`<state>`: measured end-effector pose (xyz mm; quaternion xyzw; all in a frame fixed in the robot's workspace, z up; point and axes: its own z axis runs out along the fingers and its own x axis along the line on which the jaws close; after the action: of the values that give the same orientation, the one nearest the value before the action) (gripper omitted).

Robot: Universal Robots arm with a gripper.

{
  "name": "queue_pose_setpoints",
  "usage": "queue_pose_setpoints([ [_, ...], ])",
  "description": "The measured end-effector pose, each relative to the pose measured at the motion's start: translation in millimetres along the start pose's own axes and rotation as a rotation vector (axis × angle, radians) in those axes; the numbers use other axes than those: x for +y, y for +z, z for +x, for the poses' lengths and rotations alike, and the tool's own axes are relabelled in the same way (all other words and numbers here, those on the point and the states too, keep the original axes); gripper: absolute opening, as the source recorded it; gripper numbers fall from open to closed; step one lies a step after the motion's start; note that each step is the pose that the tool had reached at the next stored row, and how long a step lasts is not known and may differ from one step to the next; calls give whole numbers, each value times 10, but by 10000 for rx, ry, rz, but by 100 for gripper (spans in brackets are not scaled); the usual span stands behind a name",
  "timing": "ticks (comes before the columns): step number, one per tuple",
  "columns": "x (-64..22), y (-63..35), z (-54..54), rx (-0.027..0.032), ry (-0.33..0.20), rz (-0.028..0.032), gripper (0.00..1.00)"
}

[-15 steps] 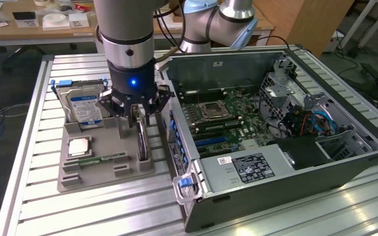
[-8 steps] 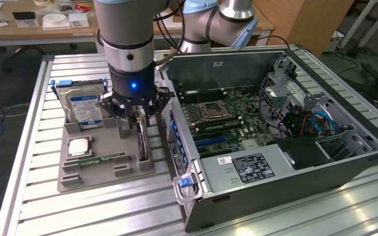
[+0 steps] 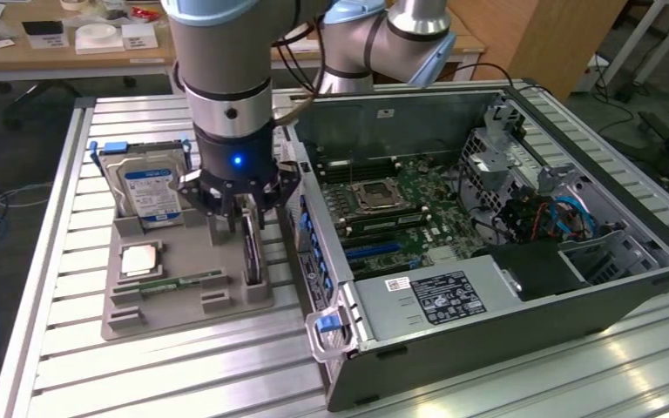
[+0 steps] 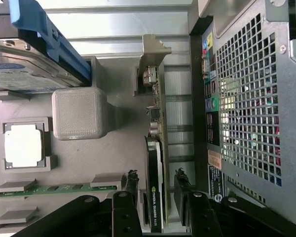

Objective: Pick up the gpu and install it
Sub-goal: 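Pick up the gpu and move the gpu toward the slot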

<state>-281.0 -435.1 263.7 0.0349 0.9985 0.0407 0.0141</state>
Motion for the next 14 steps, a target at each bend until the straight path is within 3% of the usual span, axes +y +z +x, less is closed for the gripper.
queue_pose_setpoints([
  [6, -6, 103, 3, 3, 3, -64, 43],
  [9, -8, 137, 4, 9, 4, -129, 43],
  [14, -8, 139, 3, 8, 5, -133, 43],
])
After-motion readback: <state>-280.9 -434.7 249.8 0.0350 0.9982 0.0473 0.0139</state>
